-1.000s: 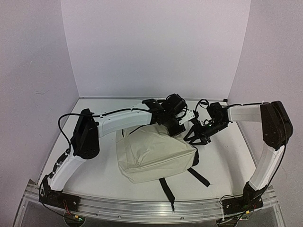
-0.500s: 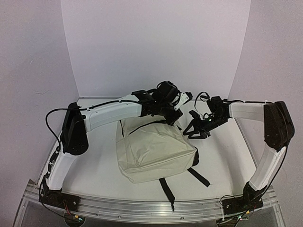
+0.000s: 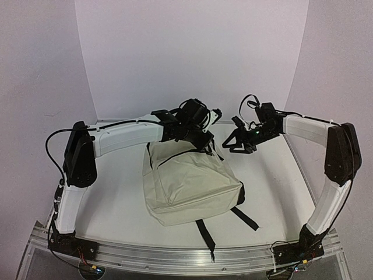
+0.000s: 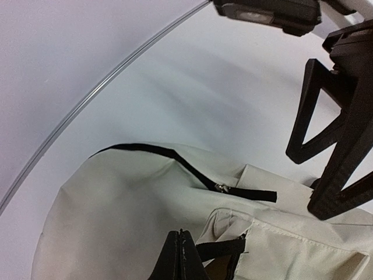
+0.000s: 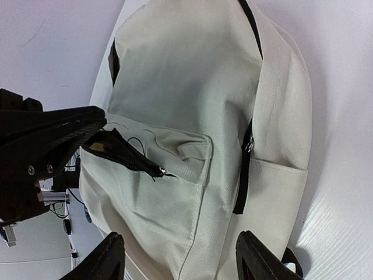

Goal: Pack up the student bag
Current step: Zip the student bag at the center of the board.

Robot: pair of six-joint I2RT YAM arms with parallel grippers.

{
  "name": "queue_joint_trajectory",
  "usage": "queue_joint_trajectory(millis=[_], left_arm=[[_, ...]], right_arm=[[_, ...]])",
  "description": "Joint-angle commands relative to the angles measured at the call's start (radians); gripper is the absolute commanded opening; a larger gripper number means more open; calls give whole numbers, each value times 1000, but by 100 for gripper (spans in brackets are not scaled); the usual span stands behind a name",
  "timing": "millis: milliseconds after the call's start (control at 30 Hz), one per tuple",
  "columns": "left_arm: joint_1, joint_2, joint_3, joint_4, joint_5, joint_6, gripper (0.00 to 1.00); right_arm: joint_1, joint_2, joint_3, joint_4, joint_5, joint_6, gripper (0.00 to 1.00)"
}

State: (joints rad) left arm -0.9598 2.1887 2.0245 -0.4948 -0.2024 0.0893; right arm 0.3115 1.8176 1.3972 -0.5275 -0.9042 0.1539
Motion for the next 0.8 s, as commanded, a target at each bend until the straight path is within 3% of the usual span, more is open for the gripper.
queue_joint_trajectory(millis=[0,267,467,767], left_arm=[[17,-122,-68,57,-54,-78,0],[40,-150,-111,88,-7,-155,0],[83,-158,-109,73,-3,-230,0],[108,-121,-94,114,161,-311,0]], right_arm=[[11,34,16,0,28,-17,64],[34,45,12,4,20,-24,57],[44,43,23,6,39,-31,57],[80,62,108,15,42,-80,56]])
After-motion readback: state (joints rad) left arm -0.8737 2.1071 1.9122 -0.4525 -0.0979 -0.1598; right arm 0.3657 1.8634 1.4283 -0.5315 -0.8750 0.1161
